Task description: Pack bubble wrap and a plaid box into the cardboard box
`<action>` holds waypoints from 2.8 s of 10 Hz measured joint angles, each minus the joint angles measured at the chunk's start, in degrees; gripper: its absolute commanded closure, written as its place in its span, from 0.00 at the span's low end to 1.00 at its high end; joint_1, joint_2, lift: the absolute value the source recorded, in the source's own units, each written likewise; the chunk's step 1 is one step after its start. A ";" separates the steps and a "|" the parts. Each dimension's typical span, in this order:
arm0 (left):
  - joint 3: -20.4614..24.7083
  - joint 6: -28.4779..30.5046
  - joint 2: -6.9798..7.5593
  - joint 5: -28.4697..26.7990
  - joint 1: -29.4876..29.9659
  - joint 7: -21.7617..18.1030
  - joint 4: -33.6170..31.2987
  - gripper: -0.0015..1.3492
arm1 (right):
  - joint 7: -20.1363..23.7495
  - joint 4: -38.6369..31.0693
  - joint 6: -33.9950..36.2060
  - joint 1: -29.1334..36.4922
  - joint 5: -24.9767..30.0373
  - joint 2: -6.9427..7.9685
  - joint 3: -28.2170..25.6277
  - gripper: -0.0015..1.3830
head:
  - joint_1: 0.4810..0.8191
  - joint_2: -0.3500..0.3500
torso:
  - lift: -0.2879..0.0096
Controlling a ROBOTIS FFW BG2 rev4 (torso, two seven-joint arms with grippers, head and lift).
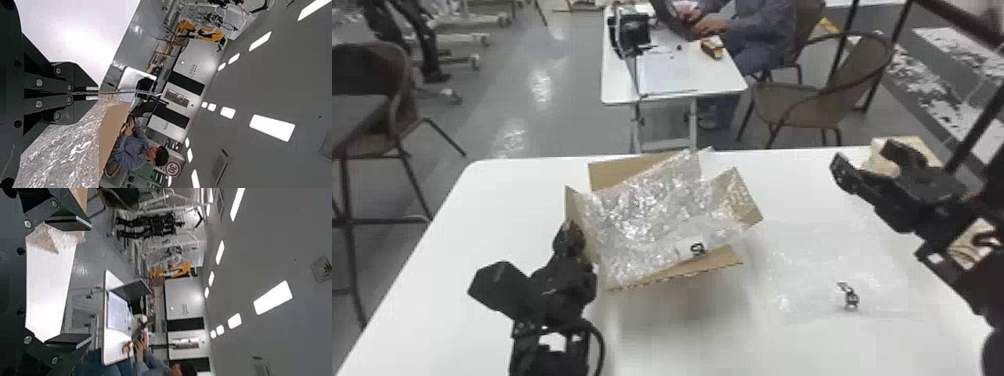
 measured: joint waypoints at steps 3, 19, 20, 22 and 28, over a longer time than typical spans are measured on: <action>0.39 -0.26 0.07 0.50 0.70 0.00 0.00 0.90 | 0.71 0.62 -11.06 9.76 4.47 5.09 -12.21 0.21 | 0.63 0.34 | 0.60; 0.22 -0.96 0.25 1.80 1.00 0.00 0.52 0.90 | 4.39 26.26 2.42 -5.09 12.09 -0.61 -30.60 0.21 | 0.63 0.02 | 0.60; 0.22 -0.95 0.17 1.81 0.98 -0.05 0.59 0.90 | 6.39 27.76 4.12 -7.35 13.88 -1.42 -29.97 0.21 | 0.63 0.03 | 0.60; 0.21 -0.95 0.10 1.88 0.90 -0.29 0.70 0.90 | 7.72 30.90 6.13 -11.07 15.93 -3.48 -26.15 0.21 | 0.63 0.07 | 0.60; 0.21 -1.50 -0.14 2.20 0.51 -0.71 1.25 0.90 | 11.61 42.43 7.57 -20.75 25.27 -6.67 -21.69 0.22 | 0.63 0.11 | 0.60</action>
